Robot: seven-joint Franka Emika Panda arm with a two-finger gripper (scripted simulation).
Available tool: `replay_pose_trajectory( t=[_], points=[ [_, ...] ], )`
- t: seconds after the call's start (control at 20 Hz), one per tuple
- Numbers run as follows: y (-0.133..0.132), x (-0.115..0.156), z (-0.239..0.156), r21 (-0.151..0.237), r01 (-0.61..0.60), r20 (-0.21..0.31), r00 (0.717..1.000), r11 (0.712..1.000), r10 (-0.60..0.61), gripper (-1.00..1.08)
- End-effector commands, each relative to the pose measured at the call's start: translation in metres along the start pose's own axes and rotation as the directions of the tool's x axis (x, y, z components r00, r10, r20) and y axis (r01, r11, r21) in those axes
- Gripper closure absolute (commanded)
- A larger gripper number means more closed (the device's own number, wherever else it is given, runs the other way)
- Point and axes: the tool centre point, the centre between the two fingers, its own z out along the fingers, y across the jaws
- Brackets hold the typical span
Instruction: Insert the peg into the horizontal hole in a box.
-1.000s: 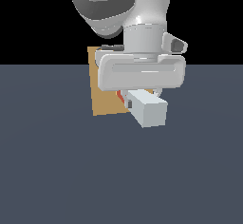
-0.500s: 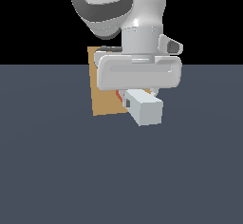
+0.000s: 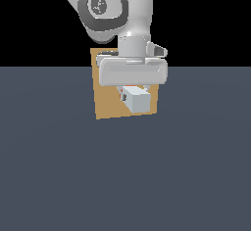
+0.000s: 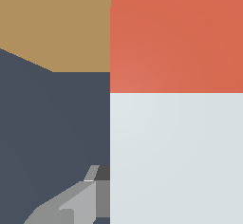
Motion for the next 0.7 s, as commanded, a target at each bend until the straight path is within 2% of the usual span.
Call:
replay_pose_trajectory(
  t=[0.0,0.3,0.65],
  points=[
    [0.002,0.019,-0.004,-0.007,-0.001,0.001,1.0,1.0,0.001,1.08],
    [0.003,0.043,-0.004,-0.008,-0.001,0.001,1.0,1.0,0.001,1.08],
    [0.004,0.039,-0.004,-0.008,-0.001,0.001,1.0,1.0,0.001,1.08]
  ],
)
